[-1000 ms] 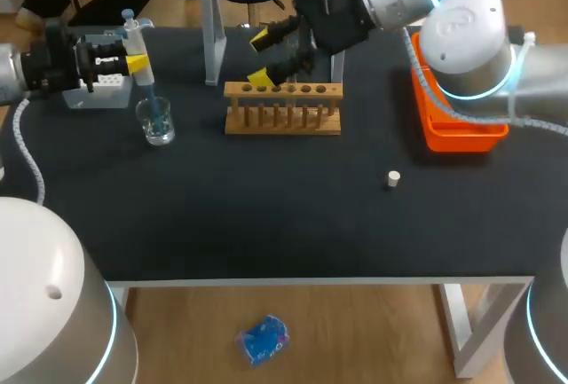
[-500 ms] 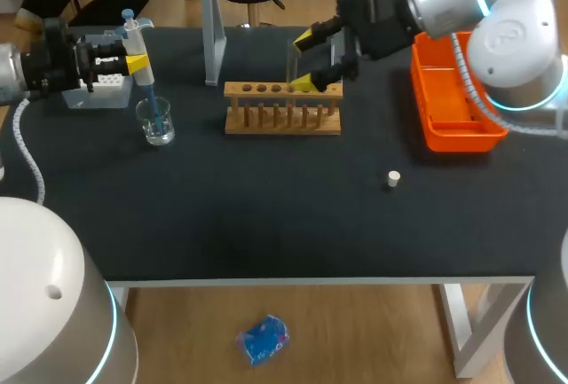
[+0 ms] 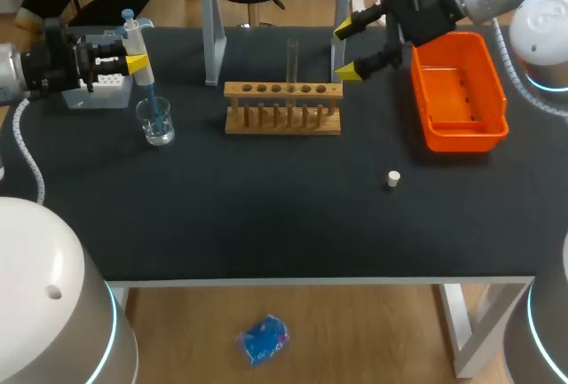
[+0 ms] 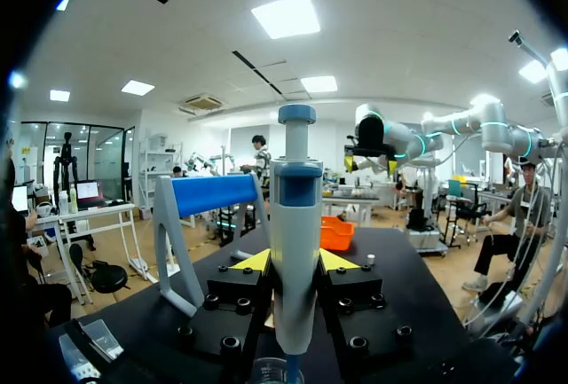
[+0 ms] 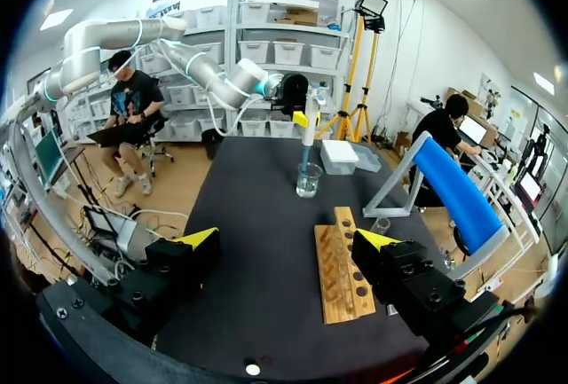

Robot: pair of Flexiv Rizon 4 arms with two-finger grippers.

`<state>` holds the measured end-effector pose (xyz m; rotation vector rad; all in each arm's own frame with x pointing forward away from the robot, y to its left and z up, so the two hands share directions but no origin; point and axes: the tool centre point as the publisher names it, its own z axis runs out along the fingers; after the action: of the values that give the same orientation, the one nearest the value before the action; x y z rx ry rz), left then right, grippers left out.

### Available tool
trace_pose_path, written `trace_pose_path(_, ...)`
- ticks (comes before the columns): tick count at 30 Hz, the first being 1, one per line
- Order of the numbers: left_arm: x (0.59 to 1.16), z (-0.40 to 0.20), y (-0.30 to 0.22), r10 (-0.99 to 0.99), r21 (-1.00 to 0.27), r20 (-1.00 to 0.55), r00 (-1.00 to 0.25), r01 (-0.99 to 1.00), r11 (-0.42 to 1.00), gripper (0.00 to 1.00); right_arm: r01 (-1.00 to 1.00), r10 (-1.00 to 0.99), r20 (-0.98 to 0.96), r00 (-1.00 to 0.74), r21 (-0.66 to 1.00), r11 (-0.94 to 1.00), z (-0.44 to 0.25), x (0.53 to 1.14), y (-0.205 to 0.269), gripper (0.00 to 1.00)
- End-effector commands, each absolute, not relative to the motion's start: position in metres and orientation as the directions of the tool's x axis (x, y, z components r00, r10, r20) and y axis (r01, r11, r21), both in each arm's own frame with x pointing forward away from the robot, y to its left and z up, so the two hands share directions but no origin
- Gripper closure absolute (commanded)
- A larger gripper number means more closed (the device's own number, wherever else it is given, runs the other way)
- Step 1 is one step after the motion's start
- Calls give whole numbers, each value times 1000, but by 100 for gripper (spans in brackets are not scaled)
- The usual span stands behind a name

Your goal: Invert the test tube, pick up the pipette, mount the tip to pipette, aspirate from beaker and dispense into the tube, eject the tip, return the pipette, and cap with the stopper.

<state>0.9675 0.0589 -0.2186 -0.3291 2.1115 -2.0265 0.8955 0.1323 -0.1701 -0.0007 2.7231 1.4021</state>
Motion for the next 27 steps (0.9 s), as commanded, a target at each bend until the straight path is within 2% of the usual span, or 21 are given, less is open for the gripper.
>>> trace_pose_path(1,968,-218,59,-293,-999,13,-956,-25,39,100,-39,26,-67,-997,810,585,-178,904,121,0)
trace_pose_path(14,968,-218,59,-293,-999,13,-956,-25,39,100,-58,-30,-51,-998,789,611,-205,943,109,0)
trace_pose_path(27,968,-218,59,-293,-999,13,-956,-25,39,100,-61,-71,-23,-997,790,610,-232,980,125,0)
